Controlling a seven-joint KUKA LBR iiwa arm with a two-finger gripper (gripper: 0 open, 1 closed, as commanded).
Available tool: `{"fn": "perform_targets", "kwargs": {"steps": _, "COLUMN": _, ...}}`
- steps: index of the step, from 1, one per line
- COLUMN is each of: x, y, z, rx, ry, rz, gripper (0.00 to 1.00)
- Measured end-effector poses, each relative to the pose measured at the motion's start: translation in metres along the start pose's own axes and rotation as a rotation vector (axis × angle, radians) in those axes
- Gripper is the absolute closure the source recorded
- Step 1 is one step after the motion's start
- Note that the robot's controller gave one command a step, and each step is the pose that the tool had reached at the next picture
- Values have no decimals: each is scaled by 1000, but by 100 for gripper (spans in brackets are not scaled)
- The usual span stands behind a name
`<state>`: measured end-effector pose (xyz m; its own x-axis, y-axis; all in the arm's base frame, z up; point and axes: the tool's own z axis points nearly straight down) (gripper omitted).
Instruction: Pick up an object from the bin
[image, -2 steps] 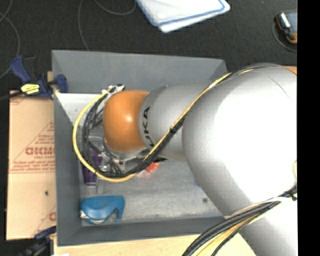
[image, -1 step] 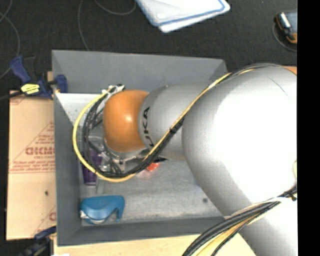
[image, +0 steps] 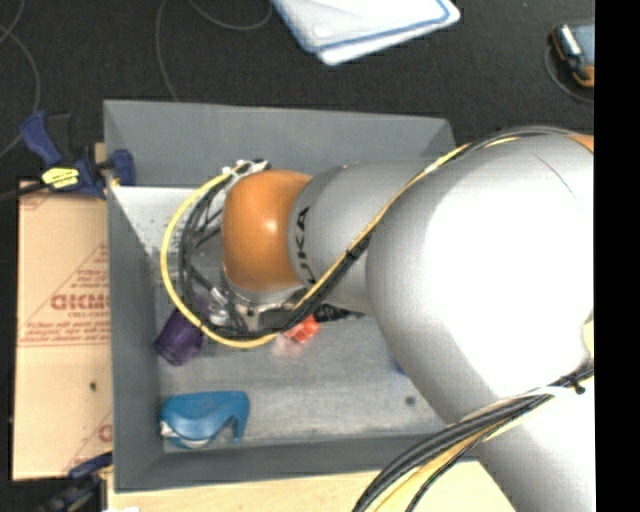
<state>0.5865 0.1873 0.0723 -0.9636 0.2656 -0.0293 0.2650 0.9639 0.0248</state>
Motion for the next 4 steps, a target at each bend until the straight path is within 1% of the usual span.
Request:
{"fn": "perform_targets", "kwargs": {"steps": 1, "x": 0, "y": 0, "z": 0, "rx": 0, "ry": 0, "rz": 0, "gripper": 100}}
{"fn": "perform_targets", "kwargs": {"steps": 2, "x": 18, "y": -8, "z": -6, "rx": -4, "ry": -9, "rz": -239, "gripper": 100}}
{"fn": "perform_targets", "kwargs": {"steps": 3, "x": 27, "y": 1, "z": -20, "rx": 9, "ry": 1, "rz": -69, "gripper": 100}}
{"fn": "perform_targets", "kwargs": {"steps": 4, "x": 21, "y": -6, "z": -3, "rx": -5, "ry": -18, "rz": -172, "gripper": 100}}
